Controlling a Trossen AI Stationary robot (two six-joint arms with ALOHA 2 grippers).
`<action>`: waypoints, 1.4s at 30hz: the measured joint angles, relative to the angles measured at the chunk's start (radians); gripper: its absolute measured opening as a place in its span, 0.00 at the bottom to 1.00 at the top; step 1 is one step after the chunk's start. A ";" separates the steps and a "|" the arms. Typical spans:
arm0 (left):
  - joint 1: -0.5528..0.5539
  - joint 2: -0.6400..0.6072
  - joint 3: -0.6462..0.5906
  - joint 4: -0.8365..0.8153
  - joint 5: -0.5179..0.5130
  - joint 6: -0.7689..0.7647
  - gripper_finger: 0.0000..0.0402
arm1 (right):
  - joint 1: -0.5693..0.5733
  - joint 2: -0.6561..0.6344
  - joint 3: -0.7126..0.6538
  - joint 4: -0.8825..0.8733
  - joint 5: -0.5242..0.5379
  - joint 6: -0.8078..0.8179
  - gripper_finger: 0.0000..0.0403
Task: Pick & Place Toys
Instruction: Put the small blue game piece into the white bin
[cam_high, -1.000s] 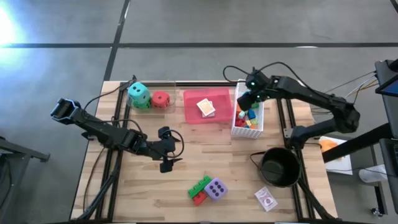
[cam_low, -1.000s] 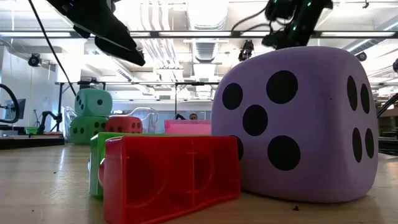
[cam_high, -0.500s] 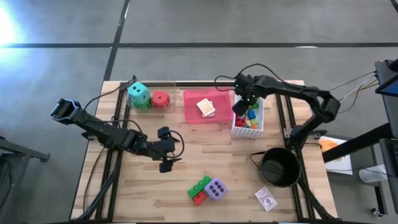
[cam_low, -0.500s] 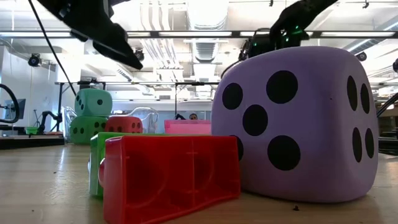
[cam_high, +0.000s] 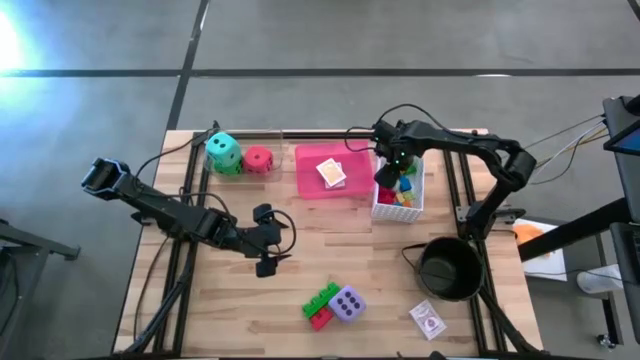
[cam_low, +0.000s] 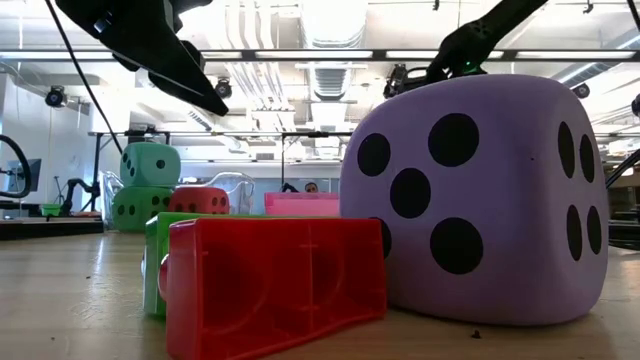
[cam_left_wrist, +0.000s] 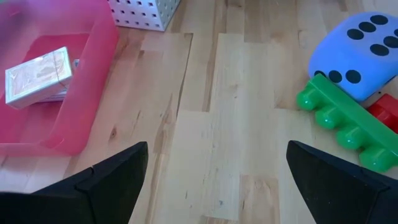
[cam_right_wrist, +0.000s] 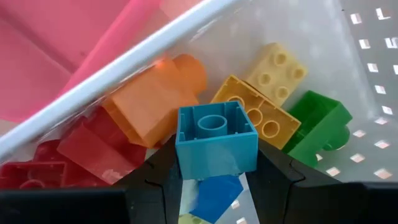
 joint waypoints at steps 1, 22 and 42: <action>0.000 0.000 0.000 0.000 0.000 0.000 0.96 | 0.000 0.000 0.000 0.000 0.000 0.000 0.32; 0.000 0.000 0.000 0.000 0.000 0.000 0.96 | -0.002 0.000 -0.042 0.015 -0.022 -0.023 0.32; 0.000 0.000 -0.005 0.001 0.000 -0.001 0.96 | 0.000 0.002 -0.032 0.001 -0.076 -0.032 0.54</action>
